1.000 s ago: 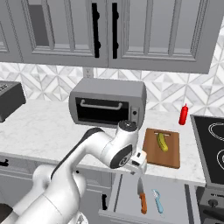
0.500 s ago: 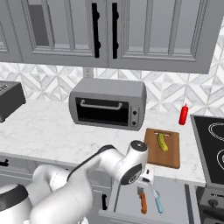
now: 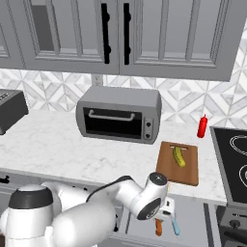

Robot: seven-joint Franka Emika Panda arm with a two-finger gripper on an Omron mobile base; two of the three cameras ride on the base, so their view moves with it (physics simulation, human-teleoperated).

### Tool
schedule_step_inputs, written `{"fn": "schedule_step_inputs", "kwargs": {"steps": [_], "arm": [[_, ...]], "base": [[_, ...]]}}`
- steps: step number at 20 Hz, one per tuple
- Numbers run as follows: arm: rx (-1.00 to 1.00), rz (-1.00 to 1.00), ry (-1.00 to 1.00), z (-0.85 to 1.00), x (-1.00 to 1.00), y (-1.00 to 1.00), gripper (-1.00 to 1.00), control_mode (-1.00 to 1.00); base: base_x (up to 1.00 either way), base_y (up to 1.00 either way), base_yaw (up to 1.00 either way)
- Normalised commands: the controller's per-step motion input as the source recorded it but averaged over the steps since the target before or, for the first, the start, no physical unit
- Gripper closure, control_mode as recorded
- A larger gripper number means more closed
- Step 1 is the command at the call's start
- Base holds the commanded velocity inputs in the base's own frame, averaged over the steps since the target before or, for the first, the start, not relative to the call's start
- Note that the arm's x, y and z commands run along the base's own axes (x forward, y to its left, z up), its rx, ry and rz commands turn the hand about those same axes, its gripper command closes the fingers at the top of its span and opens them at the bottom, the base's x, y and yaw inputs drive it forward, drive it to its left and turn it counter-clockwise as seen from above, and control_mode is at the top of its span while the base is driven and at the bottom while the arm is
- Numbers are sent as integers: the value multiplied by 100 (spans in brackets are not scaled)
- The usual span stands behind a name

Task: Place the appropriate cutting tool for cutting the cucumber skin on the cutting board.

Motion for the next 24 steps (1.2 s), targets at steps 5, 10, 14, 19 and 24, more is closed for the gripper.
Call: {"fn": "schedule_step_inputs", "kwargs": {"steps": [5, 10, 14, 19, 24], "arm": [[0, 1, 6, -56, -3, -17, -100, -100], [0, 1, 6, -43, -14, -24, -100, -100], [0, 0, 13, -9, -42, -26, -100, -100], [0, 0, 18, -8, -43, -22, -100, -100], [0, 0, 15, -9, -57, -28, -100, -100]], "base": [[0, 0, 0], [0, 0, 0], [0, 0, 0], [0, 0, 0], [0, 0, 0]]}}
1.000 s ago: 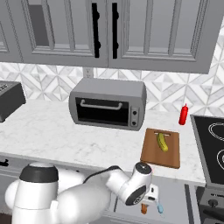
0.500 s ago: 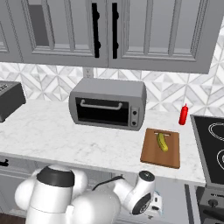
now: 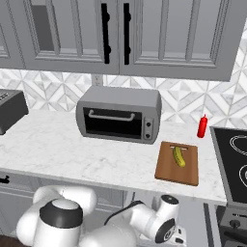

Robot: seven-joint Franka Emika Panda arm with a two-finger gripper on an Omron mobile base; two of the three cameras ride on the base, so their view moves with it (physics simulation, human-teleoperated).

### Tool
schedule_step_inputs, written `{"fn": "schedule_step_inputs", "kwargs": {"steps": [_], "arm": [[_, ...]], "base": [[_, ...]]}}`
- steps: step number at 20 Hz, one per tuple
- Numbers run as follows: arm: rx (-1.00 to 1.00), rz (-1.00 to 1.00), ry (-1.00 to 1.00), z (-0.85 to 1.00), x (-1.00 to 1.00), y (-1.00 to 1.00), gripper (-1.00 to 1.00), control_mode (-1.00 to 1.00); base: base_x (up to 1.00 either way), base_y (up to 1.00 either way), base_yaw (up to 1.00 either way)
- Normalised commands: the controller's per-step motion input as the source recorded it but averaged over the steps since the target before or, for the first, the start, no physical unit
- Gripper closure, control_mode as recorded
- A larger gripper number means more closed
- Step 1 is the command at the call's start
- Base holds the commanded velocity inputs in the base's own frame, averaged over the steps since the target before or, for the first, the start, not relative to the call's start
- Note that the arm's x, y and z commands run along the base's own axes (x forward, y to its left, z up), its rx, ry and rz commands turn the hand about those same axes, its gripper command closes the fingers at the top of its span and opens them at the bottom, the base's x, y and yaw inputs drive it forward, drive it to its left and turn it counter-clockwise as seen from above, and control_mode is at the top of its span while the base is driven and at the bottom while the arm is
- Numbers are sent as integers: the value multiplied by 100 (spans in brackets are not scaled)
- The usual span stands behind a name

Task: Place the appropriate cutting tool for cutting the cucumber skin on the cutting board.

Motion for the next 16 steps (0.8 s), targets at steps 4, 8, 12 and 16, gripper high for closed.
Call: {"fn": "schedule_step_inputs", "kwargs": {"steps": [4, 8, 12, 16], "arm": [[0, 0, 16, -3, -47, -31, -100, -100], [0, 0, 20, 0, -49, -33, -100, -100], [0, 0, 21, 0, -37, -28, -100, -100], [0, 0, 18, 6, -16, -15, -100, -100]], "base": [[0, 0, 0], [0, 0, 0], [0, 0, 0], [0, 0, 0]]}}
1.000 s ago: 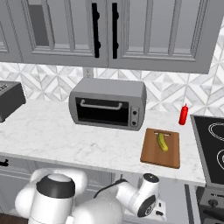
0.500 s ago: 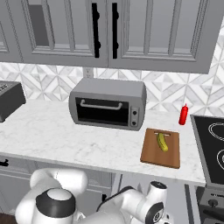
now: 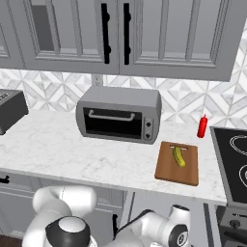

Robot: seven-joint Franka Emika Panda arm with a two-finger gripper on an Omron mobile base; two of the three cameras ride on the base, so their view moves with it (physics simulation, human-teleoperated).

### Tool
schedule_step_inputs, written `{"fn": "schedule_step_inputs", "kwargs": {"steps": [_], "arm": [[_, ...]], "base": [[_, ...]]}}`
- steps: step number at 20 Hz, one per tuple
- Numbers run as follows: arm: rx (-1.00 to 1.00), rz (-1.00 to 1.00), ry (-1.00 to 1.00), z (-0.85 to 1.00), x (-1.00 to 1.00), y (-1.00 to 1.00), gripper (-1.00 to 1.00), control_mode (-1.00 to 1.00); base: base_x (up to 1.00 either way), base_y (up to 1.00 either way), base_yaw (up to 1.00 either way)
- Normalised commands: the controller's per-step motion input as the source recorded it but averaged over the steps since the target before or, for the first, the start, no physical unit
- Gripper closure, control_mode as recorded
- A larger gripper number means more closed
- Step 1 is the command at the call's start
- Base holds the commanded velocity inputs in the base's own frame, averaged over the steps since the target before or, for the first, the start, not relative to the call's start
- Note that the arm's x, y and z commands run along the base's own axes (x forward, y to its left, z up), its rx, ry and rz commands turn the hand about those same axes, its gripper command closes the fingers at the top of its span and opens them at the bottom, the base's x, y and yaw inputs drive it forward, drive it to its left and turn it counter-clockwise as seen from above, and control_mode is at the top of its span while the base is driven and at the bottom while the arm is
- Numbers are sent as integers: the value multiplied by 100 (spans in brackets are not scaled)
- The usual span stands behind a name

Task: Place the appropriate cutting tool for cutting the cucumber skin on the cutting board.

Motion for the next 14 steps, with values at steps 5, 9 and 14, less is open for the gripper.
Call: {"fn": "schedule_step_inputs", "kwargs": {"steps": [5, 9, 14], "arm": [[5, 0, 1, 26, 47, -9, -100, -100], [12, 3, -13, -2, 62, -14, -100, -100], [2, 3, -23, -6, 40, -10, -100, -100]], "base": [[0, 0, 0], [0, 0, 0], [0, 0, 0]]}}
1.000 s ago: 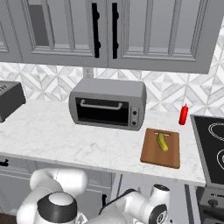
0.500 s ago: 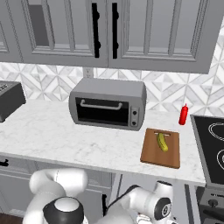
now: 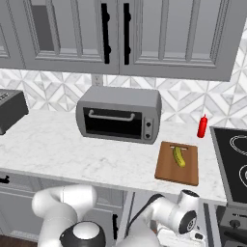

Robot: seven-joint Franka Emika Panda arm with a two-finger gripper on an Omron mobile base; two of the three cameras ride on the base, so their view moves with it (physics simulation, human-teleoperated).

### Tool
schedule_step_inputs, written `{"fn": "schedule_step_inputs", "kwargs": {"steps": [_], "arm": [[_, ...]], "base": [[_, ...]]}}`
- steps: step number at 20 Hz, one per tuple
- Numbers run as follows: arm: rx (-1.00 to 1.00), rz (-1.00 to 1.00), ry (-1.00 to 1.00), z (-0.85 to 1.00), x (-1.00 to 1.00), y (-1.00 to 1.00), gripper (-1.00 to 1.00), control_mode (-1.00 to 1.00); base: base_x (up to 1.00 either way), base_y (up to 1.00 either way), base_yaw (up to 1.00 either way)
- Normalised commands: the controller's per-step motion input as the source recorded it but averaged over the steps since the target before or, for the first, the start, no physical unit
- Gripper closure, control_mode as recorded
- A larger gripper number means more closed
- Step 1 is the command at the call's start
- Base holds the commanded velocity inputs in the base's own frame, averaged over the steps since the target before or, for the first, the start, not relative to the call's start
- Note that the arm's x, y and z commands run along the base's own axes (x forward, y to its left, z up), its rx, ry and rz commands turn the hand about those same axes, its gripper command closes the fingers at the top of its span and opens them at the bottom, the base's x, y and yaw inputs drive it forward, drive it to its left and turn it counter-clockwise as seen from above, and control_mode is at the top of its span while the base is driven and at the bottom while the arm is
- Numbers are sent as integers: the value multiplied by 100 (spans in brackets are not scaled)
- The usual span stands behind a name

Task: Place the appropriate cutting tool for cutting the cucumber skin on the cutting board.

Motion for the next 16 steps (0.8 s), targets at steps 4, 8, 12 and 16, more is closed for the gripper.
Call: {"fn": "schedule_step_inputs", "kwargs": {"steps": [4, 8, 12, 16], "arm": [[-1, 0, 0, -2, 44, -10, -100, -100], [-9, 0, -2, -47, 29, 0, -100, -100], [-1, 0, -5, -25, 11, 0, -100, -100], [0, 0, -13, -11, 0, 0, -100, -100]], "base": [[0, 0, 0], [0, 0, 0], [0, 0, 0], [0, 0, 0]]}}
